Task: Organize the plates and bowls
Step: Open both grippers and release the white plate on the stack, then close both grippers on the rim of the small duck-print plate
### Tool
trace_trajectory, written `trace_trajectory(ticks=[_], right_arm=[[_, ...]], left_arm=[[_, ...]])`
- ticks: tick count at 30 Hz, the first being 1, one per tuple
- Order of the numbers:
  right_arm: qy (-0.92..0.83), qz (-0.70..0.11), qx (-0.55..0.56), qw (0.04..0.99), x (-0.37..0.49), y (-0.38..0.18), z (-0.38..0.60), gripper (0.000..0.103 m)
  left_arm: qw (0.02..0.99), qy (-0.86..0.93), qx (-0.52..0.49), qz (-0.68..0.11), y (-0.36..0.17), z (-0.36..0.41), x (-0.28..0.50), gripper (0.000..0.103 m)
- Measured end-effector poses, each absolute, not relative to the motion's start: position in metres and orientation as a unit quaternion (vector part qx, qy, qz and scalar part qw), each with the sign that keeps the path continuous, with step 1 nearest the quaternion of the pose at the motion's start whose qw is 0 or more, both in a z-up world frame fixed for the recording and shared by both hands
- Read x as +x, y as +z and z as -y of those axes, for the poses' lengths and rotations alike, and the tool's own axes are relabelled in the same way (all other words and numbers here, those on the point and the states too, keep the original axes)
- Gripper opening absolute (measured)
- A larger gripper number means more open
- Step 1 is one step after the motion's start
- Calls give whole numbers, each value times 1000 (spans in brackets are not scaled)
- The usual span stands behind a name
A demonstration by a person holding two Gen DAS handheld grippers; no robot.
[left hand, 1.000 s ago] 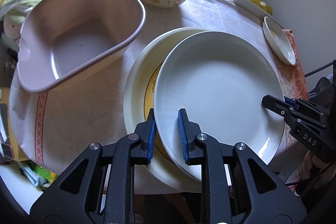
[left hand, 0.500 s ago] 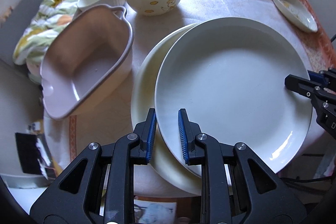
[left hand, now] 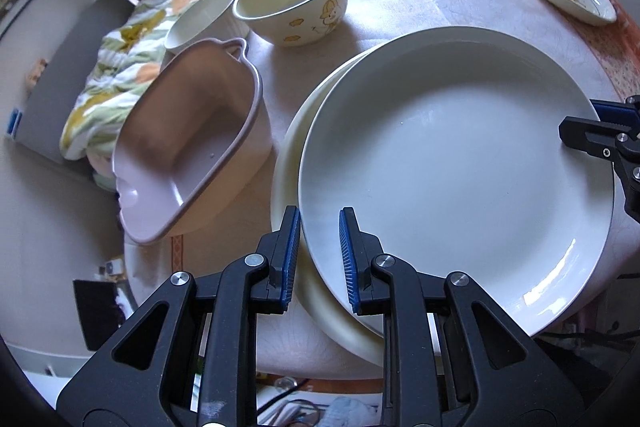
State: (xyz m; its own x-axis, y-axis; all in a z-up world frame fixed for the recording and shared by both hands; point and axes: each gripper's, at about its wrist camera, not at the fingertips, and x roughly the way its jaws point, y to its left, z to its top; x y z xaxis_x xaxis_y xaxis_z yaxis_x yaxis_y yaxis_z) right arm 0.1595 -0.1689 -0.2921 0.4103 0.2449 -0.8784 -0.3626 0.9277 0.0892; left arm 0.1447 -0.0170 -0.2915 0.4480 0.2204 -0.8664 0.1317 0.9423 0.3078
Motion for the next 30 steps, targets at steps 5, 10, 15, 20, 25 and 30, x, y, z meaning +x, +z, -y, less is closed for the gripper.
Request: trace_trajectory(ticks=[5, 10, 15, 20, 25, 30], right_arm=[[180, -511, -64, 838, 160, -292, 168, 17], [174, -513, -72, 837, 159, -294, 167, 17], [172, -515, -70, 837, 158, -294, 166, 17], [171, -512, -59, 840, 157, -289, 170, 17], [171, -488, -28, 855, 149, -257, 184, 17], [150, -463, 3, 874, 137, -222, 210, 34]], left_arm=[[834, 31, 190, -517, -291, 21, 142, 18], [835, 40, 198, -511, -291, 18, 139, 18], [837, 38, 196, -510, -291, 18, 140, 18], [840, 32, 169, -514, -282, 11, 137, 18], [863, 6, 119, -490, -238, 7, 130, 18], [886, -42, 77, -455, -190, 15, 135, 68]])
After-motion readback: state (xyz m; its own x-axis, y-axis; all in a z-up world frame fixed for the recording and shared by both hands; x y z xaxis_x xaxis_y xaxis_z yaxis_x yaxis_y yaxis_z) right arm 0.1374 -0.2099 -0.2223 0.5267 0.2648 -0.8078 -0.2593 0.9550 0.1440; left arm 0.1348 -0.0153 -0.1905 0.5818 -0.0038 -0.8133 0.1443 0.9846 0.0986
